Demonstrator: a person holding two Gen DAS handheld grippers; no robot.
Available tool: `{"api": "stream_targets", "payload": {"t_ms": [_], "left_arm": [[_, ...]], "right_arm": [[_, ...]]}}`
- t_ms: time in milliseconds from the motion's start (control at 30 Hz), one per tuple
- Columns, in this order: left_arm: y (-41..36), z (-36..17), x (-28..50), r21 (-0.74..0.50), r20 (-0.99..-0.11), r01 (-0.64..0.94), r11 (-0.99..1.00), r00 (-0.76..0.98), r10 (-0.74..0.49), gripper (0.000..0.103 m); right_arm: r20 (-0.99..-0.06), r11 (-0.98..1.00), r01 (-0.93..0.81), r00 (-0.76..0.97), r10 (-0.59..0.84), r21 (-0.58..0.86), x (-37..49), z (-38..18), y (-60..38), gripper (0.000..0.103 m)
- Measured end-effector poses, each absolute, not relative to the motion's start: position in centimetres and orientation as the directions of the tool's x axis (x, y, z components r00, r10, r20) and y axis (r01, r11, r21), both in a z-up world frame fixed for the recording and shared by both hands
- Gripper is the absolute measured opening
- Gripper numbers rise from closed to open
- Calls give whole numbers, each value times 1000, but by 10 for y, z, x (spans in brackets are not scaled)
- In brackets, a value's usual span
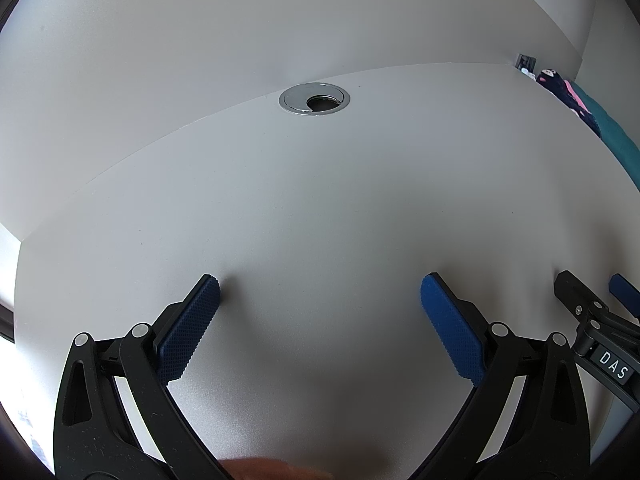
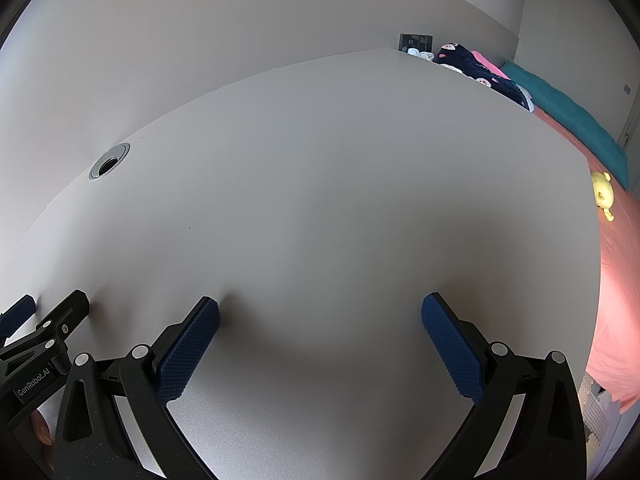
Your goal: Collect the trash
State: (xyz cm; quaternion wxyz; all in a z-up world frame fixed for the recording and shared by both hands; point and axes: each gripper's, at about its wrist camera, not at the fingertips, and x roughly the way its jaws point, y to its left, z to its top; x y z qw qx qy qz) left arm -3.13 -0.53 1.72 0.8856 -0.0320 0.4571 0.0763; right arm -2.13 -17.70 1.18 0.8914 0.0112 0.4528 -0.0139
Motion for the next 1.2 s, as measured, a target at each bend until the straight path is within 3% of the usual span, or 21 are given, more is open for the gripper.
{"api": "stream_targets", "payload": {"t_ms": [1200], "left_arm": [[-8, 18, -33, 13, -814, -148, 989, 572, 97, 97]], "right_arm": [[-808, 999, 35, 589, -14, 7, -22, 12, -179, 101]]}}
